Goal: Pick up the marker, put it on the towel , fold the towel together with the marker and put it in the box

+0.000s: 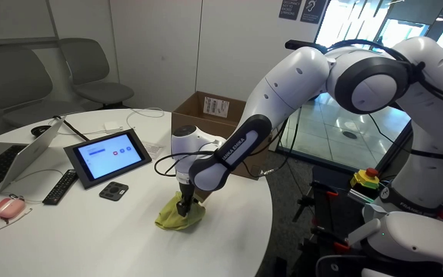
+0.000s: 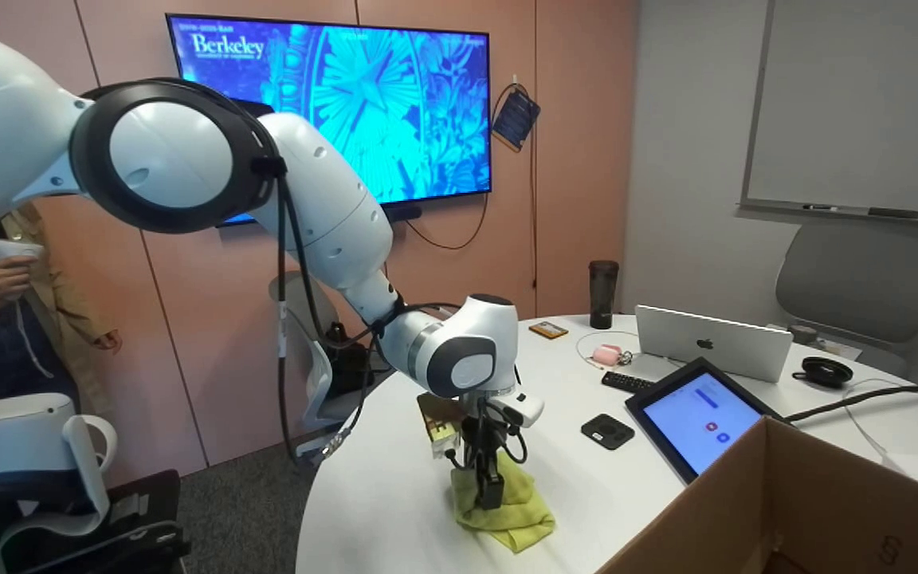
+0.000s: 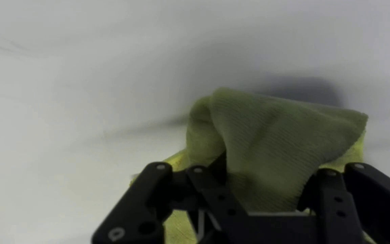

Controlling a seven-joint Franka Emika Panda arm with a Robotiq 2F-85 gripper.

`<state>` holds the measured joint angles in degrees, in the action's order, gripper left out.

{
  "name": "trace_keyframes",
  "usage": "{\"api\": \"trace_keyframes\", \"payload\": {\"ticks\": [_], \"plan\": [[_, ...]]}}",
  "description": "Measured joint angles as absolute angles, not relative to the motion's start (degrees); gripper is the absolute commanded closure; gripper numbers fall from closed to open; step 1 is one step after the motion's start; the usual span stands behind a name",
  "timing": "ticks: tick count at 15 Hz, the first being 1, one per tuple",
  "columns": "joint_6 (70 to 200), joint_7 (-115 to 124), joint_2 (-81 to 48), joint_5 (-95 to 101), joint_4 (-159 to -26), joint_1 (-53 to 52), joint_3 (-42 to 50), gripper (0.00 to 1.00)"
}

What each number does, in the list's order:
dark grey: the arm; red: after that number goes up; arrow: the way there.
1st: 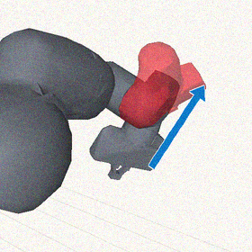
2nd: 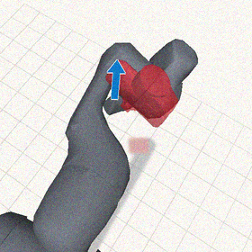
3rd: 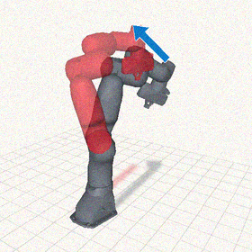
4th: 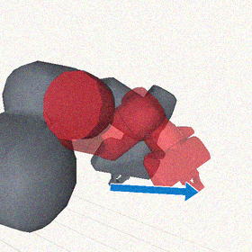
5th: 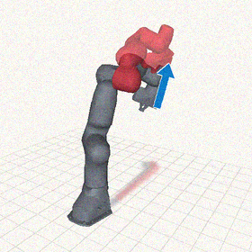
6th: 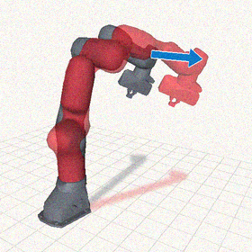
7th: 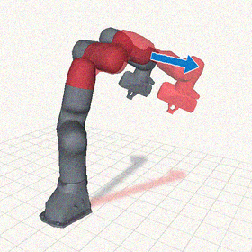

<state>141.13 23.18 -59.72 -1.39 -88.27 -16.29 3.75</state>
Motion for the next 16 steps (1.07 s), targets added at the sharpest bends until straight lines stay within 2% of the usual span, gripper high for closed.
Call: {"api": "trace_keyframes", "payload": {"ticks": [3, 4, 7, 13, 16], "plan": [[142.06, 24.63, -59.73, -1.0, -88.12, -16.49, 5.16, 0.87], [142.26, 25.05, -59.73, -1.0, -87.79, -16.48, 5.55, 0.69], [142.21, 26.25, -59.76, -1.01, -85.99, -16.38, 6.05, 0.5], [142.21, 28.25, -59.76, -1.03, -82.75, -16.39, 6.04, 0.01], [142.33, 28.93, -59.05, -1.06, -82.34, -16.42, 5.96, 0.0]]}}
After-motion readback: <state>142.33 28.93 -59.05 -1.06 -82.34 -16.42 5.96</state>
